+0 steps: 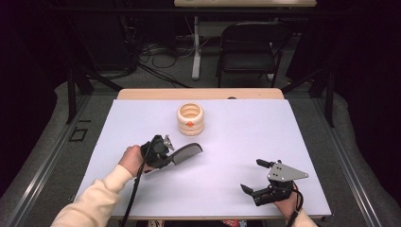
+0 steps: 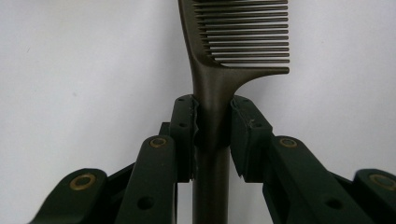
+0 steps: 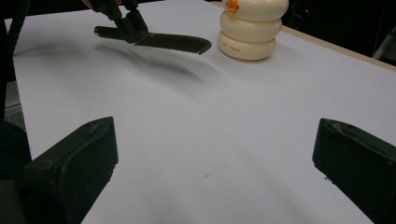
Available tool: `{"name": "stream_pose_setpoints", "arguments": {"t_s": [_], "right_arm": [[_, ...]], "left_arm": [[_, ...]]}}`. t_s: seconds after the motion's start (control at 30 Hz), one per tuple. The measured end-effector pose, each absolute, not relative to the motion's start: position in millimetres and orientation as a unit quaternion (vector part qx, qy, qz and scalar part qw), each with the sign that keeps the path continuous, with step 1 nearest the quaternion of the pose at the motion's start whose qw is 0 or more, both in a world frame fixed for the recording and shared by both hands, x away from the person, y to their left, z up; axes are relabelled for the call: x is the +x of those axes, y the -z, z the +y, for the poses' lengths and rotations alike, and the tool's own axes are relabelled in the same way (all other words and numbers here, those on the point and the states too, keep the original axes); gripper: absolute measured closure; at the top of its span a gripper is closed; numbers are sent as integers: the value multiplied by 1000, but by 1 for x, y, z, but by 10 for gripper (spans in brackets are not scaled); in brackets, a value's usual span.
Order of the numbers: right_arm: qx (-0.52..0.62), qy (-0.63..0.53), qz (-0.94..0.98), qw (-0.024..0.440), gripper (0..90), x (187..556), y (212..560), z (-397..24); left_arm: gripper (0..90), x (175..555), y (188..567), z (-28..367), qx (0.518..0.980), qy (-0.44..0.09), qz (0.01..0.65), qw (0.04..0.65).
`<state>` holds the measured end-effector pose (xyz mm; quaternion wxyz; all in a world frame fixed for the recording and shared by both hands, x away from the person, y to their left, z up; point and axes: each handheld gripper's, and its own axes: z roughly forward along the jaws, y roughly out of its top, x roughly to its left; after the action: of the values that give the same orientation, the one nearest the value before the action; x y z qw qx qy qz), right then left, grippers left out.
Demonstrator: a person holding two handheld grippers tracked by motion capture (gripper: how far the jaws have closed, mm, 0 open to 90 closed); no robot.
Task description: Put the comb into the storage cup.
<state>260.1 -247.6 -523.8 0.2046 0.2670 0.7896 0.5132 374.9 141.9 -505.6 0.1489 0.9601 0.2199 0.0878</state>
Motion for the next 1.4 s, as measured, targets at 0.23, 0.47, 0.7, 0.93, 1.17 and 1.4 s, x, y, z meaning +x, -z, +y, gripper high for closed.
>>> {"name": "stream_pose_setpoints", "arguments": {"t_s": [0.23, 0.47, 0.7, 0.93, 1.17, 1.4], "right_arm": [[268, -514, 789, 205, 0, 260, 524, -248], [268, -513, 789, 205, 0, 260, 524, -248], [268, -513, 789, 205, 0, 261, 524, -248], [269, -513, 789, 204, 0, 261, 524, -248], [269, -513, 789, 204, 0, 261, 524, -248], [269, -513, 790, 204, 0, 261, 524, -248]], "left_arm": [[722, 372, 502, 148, 956, -92, 228, 162], [722, 369, 497, 152, 953, -99, 231, 168], [722, 366, 492, 156, 950, -104, 236, 175], [723, 365, 490, 160, 947, -109, 243, 181], [722, 365, 487, 164, 942, -115, 251, 191], [722, 365, 485, 168, 936, -118, 263, 201]]}}
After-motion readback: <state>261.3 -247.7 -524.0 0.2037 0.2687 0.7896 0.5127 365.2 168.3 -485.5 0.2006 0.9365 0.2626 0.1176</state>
